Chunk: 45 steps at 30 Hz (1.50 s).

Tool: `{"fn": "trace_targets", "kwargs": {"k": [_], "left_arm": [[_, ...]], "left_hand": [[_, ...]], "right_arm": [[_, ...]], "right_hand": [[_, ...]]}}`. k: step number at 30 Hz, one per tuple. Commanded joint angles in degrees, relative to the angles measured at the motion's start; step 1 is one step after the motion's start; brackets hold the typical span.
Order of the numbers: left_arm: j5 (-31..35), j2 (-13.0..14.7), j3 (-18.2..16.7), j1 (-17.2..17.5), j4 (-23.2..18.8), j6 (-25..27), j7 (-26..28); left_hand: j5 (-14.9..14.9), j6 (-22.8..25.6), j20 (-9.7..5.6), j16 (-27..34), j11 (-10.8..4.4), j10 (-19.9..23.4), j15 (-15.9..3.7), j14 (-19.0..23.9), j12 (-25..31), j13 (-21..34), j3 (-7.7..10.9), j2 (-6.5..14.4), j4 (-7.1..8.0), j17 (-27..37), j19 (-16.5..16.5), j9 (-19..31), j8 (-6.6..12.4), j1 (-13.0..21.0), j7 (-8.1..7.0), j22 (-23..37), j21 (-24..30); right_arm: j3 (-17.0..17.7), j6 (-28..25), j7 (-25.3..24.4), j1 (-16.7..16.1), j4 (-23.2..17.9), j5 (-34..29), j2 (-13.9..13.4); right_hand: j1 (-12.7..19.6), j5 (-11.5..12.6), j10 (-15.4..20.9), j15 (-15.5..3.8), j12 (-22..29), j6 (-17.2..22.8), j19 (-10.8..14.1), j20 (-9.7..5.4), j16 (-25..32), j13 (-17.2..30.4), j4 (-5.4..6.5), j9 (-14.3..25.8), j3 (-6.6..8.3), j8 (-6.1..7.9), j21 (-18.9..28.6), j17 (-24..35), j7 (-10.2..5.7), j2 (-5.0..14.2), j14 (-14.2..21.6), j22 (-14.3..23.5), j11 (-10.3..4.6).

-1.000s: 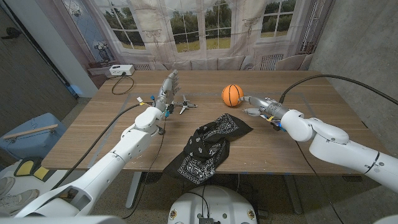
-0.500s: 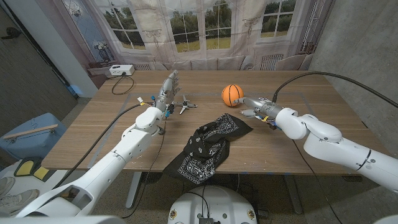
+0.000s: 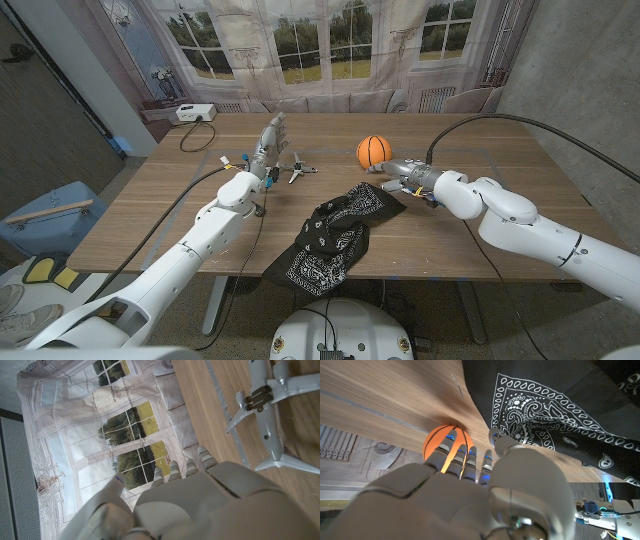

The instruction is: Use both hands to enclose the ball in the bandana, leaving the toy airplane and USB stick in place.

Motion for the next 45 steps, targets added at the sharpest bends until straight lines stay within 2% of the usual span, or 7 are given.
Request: {"fn": "trace_targets", "kwargs": {"k": [1,9,15,28,33,41,45], "left_arm": [[-0.3,-0.2,-0.1,-0.3,0.8,-0.4,-0.3],[-0.3,-0.4,0.0,-0.5,1.2,-0.5,-0.3],[-0.2,-0.6,0.1,-0.8,1.5,-0.3,-0.4],[0.0,-0.5,0.2,-1.1,1.1,0.3,0.1],[0.0,-0.5,0.3,-1.2,1.1,0.4,-0.1],[0.0,-0.6,0.5,-1.6,1.4,0.6,-0.3],[0.0,-0.6,0.6,-1.8,1.7,0.6,-0.7]], "left_hand": [[0.3,0.5,0.34,0.0,0.25,0.1,-0.14,0.2,-0.2,0.2,-0.11,0.0,-0.11,0.3,0.0,0.1,-0.12,-0.5,-0.19,0.3,0.3],[0.4,0.6,0.35,0.0,0.26,0.1,-0.11,0.2,-0.3,0.2,-0.21,-0.1,-0.03,0.3,0.0,0.1,-0.11,-0.6,-0.23,0.3,0.3],[0.4,0.6,0.34,0.0,0.15,0.1,-0.15,0.2,-0.3,0.2,-0.29,-0.1,0.04,0.3,0.0,0.1,-0.14,-0.6,-0.24,0.3,0.3],[0.5,0.7,0.34,0.0,0.27,0.1,-0.22,0.2,-0.3,0.2,-0.48,-0.2,0.16,0.3,0.0,0.1,-0.15,-0.8,-0.28,0.3,0.3],[0.5,0.6,0.34,0.0,0.29,0.1,-0.24,0.2,-0.3,0.2,-0.55,-0.3,0.21,0.3,0.0,0.1,-0.17,-0.8,-0.32,0.3,0.3],[0.6,0.7,0.34,0.0,0.21,0.1,-0.26,0.2,-0.4,0.2,-0.63,-0.3,0.26,0.3,0.0,0.1,-0.18,-0.9,-0.28,0.3,0.3],[0.6,0.7,0.34,0.0,0.19,0.1,-0.29,0.1,-0.4,0.2,-0.67,-0.3,0.28,0.3,0.0,0.1,-0.18,-0.9,-0.33,0.3,0.3]], "right_arm": [[-1.6,2.8,4.4,2.3,1.8,-1.1,1.8],[-2.8,3.4,7.1,3.7,2.7,-2.6,2.8],[-3.7,4.5,9.0,4.9,4.3,-3.1,3.8],[-4.7,6.7,9.9,6.1,6.8,-3.2,5.3],[-4.3,8.4,8.0,5.7,7.8,-2.4,5.6],[-2.4,10.7,2.3,3.6,8.9,-0.1,5.8],[-1.1,11.0,-0.2,2.6,9.3,1.5,6.0]], "right_hand": [[1.0,0.3,0.3,-0.18,0.1,0.8,0.1,-0.37,0.2,0.1,0.0,0.2,0.35,0.43,0.3,0.3,-0.36,0.13,0.1,0.1,-0.61],[5.0,0.3,-1.7,-0.45,-0.8,0.5,-0.3,-0.79,-0.1,0.2,0.36,0.3,-0.65,-0.3,0.0,0.5,-5.32,-0.36,-1.1,0.2,-1.12],[7.0,0.1,-4.5,-0.16,-1.5,-1.8,-1.0,-1.12,-0.5,0.2,0.72,0.3,-1.73,-1.26,-0.1,0.7,-7.24,-0.44,-2.9,0.2,-1.96],[7.8,0.1,-4.9,-0.11,-1.1,0.8,-1.1,-1.13,-0.3,0.2,1.2,0.4,-3.22,-0.21,-0.1,0.8,-6.98,-0.67,-3.2,0.2,-2.34],[8.9,0.2,-3.3,-0.64,-0.2,8.2,-0.7,-1.37,0.4,0.3,1.58,0.6,-5.12,2.05,0.1,0.9,-5.97,-0.28,-2.4,0.3,-2.63],[12.8,0.5,4.6,-2.52,1.0,32.5,2.5,-1.85,3.0,0.4,2.04,3.4,-10.85,13.08,1.1,1.8,0.92,0.63,2.6,0.4,-3.36],[13.2,0.6,5.9,-2.95,1.2,33.1,3.3,-1.92,3.7,0.5,2.38,4.0,-11.2,13.97,1.4,2.2,1.37,1.43,3.6,0.4,-3.18]]}}
